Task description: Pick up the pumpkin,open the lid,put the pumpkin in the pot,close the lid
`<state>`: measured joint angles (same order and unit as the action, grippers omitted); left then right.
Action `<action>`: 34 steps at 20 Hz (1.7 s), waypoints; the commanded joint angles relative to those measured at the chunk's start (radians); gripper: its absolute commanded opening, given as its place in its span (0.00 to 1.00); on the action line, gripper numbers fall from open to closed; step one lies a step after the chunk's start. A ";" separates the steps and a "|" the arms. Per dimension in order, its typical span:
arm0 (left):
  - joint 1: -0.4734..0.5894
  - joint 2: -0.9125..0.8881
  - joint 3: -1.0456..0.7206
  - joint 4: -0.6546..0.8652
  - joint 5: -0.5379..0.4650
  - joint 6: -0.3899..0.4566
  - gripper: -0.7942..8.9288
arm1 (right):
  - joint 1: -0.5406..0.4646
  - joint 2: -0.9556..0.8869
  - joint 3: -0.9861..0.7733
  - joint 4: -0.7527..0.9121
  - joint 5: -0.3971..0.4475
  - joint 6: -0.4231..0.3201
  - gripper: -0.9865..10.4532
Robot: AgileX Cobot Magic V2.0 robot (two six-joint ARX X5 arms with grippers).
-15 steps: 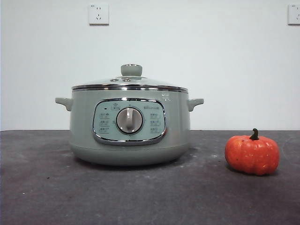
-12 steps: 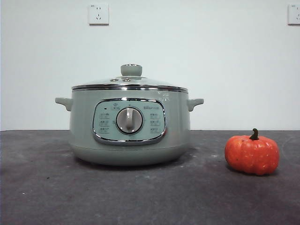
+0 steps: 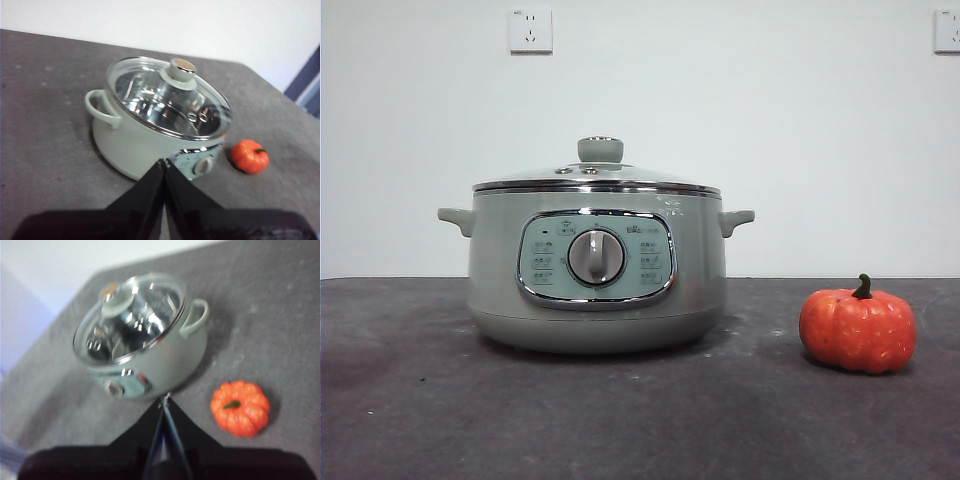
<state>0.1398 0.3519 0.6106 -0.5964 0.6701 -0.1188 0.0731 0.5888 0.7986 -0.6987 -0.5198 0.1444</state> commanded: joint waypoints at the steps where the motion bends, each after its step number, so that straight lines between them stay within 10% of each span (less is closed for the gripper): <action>1: -0.004 0.047 0.061 -0.054 0.039 0.109 0.07 | 0.010 0.073 0.126 -0.146 -0.004 -0.188 0.08; 15: -0.058 0.175 0.245 -0.318 0.041 0.283 0.11 | 0.073 0.166 0.275 -0.346 0.002 -0.274 0.10; 18: -0.058 0.175 0.246 -0.317 0.040 0.276 0.79 | 0.073 0.166 0.275 -0.338 0.002 -0.273 0.53; 19: -0.058 0.175 0.246 -0.317 0.040 0.276 0.87 | 0.073 0.166 0.275 -0.337 0.002 -0.272 0.65; 27: -0.058 0.176 0.247 -0.289 0.041 0.249 0.88 | 0.080 0.238 0.275 -0.319 0.007 -0.265 0.69; 34: -0.058 0.176 0.247 -0.286 0.040 0.249 0.88 | 0.177 0.510 0.275 -0.262 0.188 -0.266 0.69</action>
<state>0.0856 0.5282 0.8524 -0.8921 0.7097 0.1307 0.2474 1.0908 1.0718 -0.9661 -0.3336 -0.1207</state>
